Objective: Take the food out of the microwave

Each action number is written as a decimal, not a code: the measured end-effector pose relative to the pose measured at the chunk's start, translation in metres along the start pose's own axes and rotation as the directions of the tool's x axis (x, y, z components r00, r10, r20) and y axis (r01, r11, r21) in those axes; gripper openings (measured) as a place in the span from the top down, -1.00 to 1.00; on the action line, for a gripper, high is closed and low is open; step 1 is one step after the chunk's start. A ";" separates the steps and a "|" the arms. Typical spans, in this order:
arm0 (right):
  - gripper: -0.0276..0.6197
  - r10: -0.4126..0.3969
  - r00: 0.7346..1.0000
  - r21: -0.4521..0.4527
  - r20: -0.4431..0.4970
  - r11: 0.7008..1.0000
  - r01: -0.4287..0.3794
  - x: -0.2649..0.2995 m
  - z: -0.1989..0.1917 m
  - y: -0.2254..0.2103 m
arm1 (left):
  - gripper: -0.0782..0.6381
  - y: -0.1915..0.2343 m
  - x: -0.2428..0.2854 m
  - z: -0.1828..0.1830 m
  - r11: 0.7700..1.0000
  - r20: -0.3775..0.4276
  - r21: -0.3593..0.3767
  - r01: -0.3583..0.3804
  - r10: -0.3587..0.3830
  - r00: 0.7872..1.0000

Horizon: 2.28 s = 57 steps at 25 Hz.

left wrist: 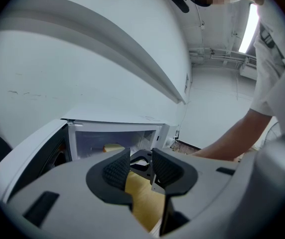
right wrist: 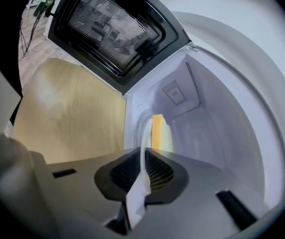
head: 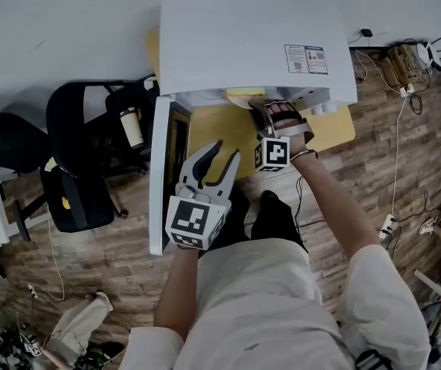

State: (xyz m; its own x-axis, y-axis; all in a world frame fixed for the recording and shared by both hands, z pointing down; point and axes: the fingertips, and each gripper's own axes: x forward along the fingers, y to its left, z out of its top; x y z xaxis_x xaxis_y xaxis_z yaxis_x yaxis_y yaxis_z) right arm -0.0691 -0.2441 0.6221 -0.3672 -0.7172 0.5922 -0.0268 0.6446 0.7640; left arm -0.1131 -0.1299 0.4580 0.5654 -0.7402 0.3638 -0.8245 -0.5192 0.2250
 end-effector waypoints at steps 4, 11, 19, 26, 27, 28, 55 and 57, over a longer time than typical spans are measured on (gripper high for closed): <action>0.88 -0.062 0.998 -0.053 0.002 0.997 0.062 -0.002 -0.002 -0.006 | 0.43 0.000 0.000 0.000 1.000 -0.006 0.000 -0.010 0.010 1.000; 0.89 -0.155 0.988 -0.157 0.027 0.975 0.157 -0.011 -0.003 -0.010 | 0.43 -0.005 -0.004 0.001 0.999 -0.006 0.000 -0.043 0.043 0.999; 0.89 -0.152 0.983 -0.209 0.098 0.963 0.170 -0.039 0.003 0.001 | 0.43 -0.014 -0.013 0.000 0.993 0.010 -0.013 -0.117 0.117 0.993; 0.89 -0.114 0.977 -0.239 0.179 0.959 0.155 -0.086 0.008 0.016 | 0.43 -0.041 -0.030 0.000 0.980 0.042 -0.038 -0.193 0.194 0.980; 0.89 -0.109 0.975 -0.245 0.193 0.957 0.155 -0.094 0.009 0.018 | 0.43 -0.046 -0.033 0.000 0.979 0.047 -0.044 -0.201 0.203 0.978; 0.89 -0.105 0.973 -0.250 0.205 0.956 0.155 -0.103 0.009 0.020 | 0.43 -0.053 -0.035 -0.001 0.977 0.051 -0.049 -0.208 0.211 0.976; 0.88 -0.083 0.902 -0.336 0.423 0.911 0.241 -0.313 0.002 -0.018 | 0.46 -0.179 -0.093 0.014 0.928 0.195 -0.087 -0.362 0.372 0.908; 0.89 -0.093 0.899 -0.330 0.429 0.910 0.251 -0.320 0.001 -0.027 | 0.47 -0.183 -0.092 0.018 0.927 0.199 -0.086 -0.365 0.375 0.905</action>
State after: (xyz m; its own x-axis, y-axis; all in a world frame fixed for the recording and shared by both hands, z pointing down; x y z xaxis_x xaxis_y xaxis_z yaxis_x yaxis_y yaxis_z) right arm 0.0486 -0.0316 0.4114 -0.7261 -0.5908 0.3518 0.1905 0.3188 0.9285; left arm -0.0139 0.0260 0.3674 0.2070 -0.9500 0.2337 -0.9726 -0.1741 0.1537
